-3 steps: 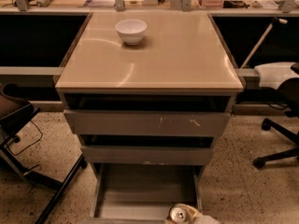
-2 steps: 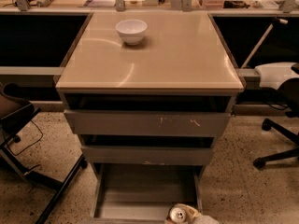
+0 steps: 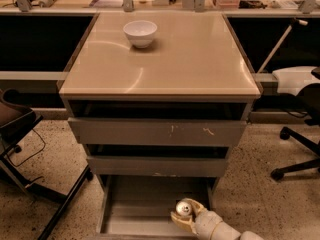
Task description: Place orange can into bottom drawer
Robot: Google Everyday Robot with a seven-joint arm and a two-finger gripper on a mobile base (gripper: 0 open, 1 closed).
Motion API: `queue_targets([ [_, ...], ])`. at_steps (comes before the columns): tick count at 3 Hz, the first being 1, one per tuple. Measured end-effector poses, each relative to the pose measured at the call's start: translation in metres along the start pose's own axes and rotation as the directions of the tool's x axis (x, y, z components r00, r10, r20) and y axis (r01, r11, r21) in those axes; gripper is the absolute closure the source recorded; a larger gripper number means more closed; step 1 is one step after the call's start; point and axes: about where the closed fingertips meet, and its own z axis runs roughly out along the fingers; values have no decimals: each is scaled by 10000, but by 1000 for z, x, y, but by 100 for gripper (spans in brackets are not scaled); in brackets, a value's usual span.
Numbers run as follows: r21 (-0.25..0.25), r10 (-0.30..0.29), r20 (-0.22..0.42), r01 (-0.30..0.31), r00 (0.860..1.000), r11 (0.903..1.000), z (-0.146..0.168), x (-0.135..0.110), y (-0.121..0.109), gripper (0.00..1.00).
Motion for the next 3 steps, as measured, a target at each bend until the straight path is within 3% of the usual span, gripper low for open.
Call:
queue_targets([
  [1,882,-717,16,712,9974,9936,40,5,-28,100],
  [3,1018,-852,-156,863,9962,9910,44,7,-29,100],
])
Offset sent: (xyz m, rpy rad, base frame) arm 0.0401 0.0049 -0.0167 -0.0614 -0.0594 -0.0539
